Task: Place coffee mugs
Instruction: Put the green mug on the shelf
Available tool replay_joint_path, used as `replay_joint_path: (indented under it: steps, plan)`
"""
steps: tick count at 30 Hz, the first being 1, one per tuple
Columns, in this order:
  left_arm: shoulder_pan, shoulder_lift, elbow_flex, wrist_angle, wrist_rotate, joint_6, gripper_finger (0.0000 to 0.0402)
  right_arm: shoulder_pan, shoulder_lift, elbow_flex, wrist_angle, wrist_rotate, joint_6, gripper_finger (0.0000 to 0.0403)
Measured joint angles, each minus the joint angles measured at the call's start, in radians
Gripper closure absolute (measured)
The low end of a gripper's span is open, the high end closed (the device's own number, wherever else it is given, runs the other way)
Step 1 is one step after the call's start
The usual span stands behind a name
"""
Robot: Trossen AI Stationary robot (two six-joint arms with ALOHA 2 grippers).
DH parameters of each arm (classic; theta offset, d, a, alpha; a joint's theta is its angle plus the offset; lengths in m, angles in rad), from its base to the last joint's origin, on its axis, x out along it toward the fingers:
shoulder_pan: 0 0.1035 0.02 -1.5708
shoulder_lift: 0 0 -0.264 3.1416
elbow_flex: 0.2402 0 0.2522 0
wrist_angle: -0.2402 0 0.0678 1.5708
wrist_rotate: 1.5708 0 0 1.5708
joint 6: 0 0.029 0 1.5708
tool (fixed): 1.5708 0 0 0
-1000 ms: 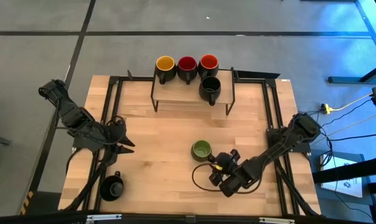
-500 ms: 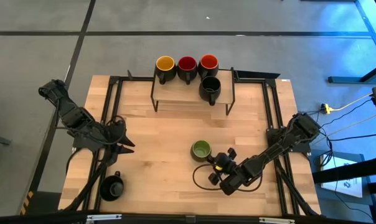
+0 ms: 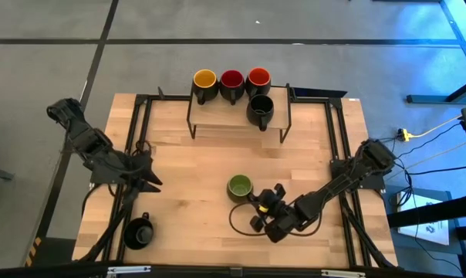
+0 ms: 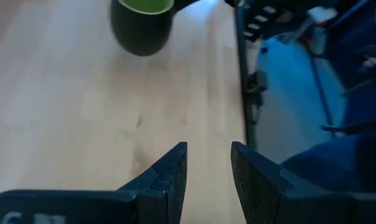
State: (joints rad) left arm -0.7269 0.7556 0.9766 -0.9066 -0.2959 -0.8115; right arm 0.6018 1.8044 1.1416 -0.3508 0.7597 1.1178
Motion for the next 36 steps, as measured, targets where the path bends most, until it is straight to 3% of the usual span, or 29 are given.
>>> replay_joint_path:
  steps: [8,14,21,25,36]
  plan:
    - [0.000,-0.093,0.041,-0.030,0.032,0.040,0.0282,-0.086,0.019,0.310,-0.270,0.102,-0.004,0.0358]
    - [0.000,-0.162,0.041,-0.030,0.029,0.062,0.0282,-0.162,0.149,0.642,-0.550,0.121,-0.005,0.0358]
    - [0.000,-0.188,0.041,-0.029,0.028,0.063,0.0282,-0.267,0.300,0.967,-0.736,0.171,0.060,0.0358]
    - [0.000,-0.187,0.041,-0.032,0.025,0.067,0.0282,-0.318,0.327,1.027,-0.760,0.181,0.064,0.0358]
    - [0.000,-0.187,0.041,-0.032,0.017,0.115,0.0282,-0.435,0.327,1.023,-0.803,0.152,0.153,0.0358]
